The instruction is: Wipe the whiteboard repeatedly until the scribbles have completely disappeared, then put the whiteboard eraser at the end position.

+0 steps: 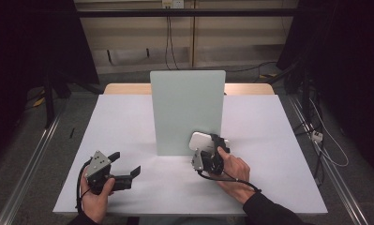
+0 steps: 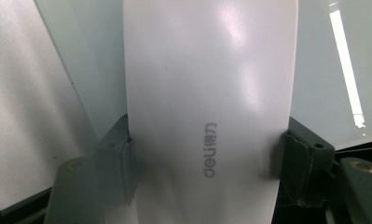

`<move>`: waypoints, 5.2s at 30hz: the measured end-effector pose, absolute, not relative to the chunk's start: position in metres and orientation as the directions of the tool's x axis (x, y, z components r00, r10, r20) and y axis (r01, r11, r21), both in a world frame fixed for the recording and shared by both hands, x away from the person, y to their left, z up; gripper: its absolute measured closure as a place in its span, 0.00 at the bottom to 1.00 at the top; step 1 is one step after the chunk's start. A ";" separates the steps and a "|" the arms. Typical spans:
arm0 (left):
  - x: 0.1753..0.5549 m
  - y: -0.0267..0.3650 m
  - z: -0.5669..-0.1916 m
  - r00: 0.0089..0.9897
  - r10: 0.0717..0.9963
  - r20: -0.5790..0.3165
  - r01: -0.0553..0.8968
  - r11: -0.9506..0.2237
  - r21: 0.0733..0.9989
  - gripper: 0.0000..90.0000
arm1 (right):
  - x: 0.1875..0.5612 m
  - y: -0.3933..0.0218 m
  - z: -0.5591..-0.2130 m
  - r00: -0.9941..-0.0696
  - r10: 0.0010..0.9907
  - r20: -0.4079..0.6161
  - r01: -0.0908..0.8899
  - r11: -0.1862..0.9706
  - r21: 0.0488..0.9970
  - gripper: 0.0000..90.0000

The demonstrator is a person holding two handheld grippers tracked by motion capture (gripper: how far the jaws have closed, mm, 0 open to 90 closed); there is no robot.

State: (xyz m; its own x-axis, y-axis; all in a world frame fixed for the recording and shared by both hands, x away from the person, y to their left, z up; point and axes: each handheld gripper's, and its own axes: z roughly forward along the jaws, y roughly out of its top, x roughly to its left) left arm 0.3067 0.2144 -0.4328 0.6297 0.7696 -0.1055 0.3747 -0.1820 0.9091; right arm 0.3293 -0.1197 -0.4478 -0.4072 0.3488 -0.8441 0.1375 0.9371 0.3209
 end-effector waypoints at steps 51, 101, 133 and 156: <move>0.306 0.214 -0.432 0.617 0.781 -0.103 0.384 -0.184 0.905 0.06 | 0.326 -0.136 -0.420 -0.655 0.552 -0.516 0.188 0.780 0.597 0.35; 0.305 0.215 -0.433 0.624 0.775 -0.102 0.381 -0.188 0.905 0.06 | 0.350 -0.095 -0.432 -0.974 0.191 -0.125 0.112 0.878 0.466 0.35; 0.306 0.213 -0.433 0.627 0.772 -0.105 0.382 -0.187 0.905 0.06 | 0.354 -0.099 -0.440 -0.957 0.275 -0.091 0.188 0.827 0.530 0.09; 0.307 0.213 -0.433 0.626 0.774 -0.099 0.389 -0.200 0.900 0.06 | 0.342 -0.128 -0.428 -0.891 0.453 -0.041 0.308 0.668 0.677 0.08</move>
